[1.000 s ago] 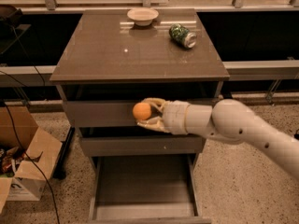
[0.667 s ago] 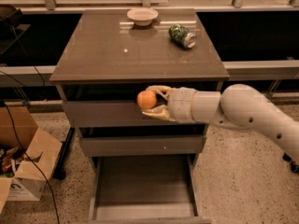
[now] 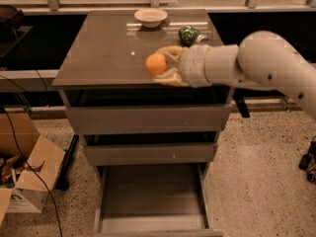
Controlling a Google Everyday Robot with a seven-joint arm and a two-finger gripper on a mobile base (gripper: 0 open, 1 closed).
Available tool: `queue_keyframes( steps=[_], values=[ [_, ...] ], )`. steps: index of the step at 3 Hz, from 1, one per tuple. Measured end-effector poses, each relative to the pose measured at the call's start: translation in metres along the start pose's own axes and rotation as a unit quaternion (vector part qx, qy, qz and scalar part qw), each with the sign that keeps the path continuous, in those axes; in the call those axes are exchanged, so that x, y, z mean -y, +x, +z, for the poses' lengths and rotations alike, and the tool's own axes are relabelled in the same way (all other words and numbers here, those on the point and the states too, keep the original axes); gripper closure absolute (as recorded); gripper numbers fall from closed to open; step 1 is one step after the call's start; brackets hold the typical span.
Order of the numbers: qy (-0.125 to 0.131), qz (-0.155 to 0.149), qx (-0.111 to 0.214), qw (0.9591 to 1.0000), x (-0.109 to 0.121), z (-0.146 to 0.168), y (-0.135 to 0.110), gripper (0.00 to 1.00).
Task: Pick orange from bottom drawer and place on counter
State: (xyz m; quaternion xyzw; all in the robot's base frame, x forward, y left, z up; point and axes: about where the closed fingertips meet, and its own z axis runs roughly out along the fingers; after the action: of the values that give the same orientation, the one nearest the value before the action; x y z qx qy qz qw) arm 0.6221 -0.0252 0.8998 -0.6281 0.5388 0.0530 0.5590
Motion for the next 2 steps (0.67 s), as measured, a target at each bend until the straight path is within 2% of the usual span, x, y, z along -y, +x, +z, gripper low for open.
queue_keyframes(
  steps=[1, 2],
  values=[
    [0.02, 0.002, -0.008, 0.9998, 0.05, 0.007, -0.002, 1.0],
    [0.037, 0.025, -0.02, 0.9988, 0.093, 0.021, 0.015, 1.0]
  ],
)
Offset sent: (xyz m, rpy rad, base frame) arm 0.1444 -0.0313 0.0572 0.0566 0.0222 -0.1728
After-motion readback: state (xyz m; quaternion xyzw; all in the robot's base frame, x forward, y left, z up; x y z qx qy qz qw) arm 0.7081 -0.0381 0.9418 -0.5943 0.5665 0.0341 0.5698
